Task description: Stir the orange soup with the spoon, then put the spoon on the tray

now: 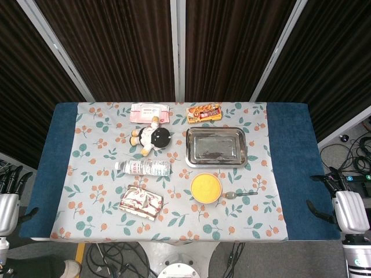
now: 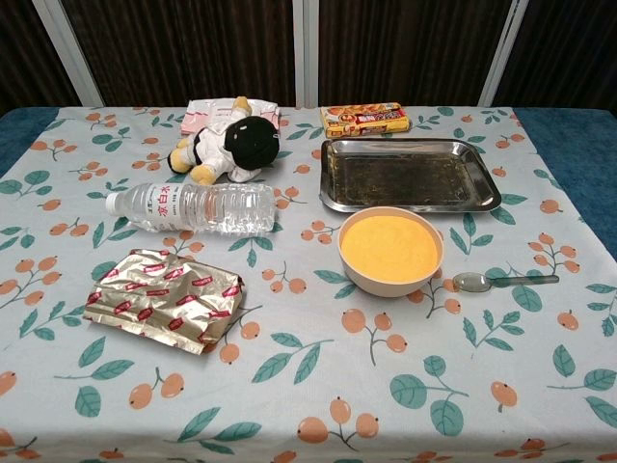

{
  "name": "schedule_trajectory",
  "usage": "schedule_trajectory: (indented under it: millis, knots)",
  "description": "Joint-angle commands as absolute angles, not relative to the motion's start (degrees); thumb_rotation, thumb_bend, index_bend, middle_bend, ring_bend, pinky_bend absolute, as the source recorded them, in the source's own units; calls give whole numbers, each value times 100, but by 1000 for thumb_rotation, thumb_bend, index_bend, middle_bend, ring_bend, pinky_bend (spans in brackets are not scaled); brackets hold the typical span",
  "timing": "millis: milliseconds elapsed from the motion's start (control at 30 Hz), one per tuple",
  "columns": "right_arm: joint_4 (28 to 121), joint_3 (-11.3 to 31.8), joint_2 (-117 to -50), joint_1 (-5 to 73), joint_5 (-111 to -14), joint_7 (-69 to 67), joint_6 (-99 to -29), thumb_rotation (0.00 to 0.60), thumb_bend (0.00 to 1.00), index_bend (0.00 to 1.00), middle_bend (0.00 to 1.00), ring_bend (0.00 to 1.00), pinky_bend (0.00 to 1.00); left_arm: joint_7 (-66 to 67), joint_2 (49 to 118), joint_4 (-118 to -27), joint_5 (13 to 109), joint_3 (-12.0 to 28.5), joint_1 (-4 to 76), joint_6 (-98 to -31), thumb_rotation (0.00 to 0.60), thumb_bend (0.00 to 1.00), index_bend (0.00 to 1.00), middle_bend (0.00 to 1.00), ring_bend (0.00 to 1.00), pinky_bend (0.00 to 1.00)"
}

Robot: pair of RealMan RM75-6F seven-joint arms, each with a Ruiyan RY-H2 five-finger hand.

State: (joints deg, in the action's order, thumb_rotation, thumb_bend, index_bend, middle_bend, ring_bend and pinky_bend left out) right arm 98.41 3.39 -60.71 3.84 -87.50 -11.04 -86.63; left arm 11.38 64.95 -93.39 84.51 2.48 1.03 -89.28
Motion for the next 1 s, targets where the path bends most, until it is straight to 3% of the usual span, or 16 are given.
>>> schedule_trajectory:
  millis: [33,300,433,500,667,833,1000]
  knots:
    - [9835,330,-6085,372,-8762,-1103,-8675,600,200,294,315,72,185,1164,6496,-9356,8445,233,122,-8870,600,57,217,142,117,134]
    - [9863,323,-6069,378,-8958,-1063,-8758,600,200,294,321,79,186,1073,6486,-9379,8446,216,109,-8862,600,58,217,142,117,134]
    - [9875,335,-6101,515,-9173,-661,-8678,600,199,293,372,173,229,1044,6495,-9370,8459,209,103,-8868,600,58,217,142,117,134]
    - [9910,340,-6127,664,-9295,-314,-8503,600,198,294,420,291,339,1014,6494,-9359,8487,194,97,-8875,600,58,217,142,117,134]
    - [10046,385,-6135,1183,-9283,99,-7672,600,192,385,698,701,792,930,6502,-9323,8498,176,72,-8893,600,58,217,142,117,134]
    - [9951,454,-6387,1840,-8861,430,-6470,600,191,477,876,881,961,839,6541,-9256,8483,150,39,-8888,600,58,217,142,117,134]
    - [9602,524,-6942,2353,-8228,832,-5543,600,197,512,927,936,1000,750,6569,-9185,8456,142,33,-8850,600,58,217,142,117,134]
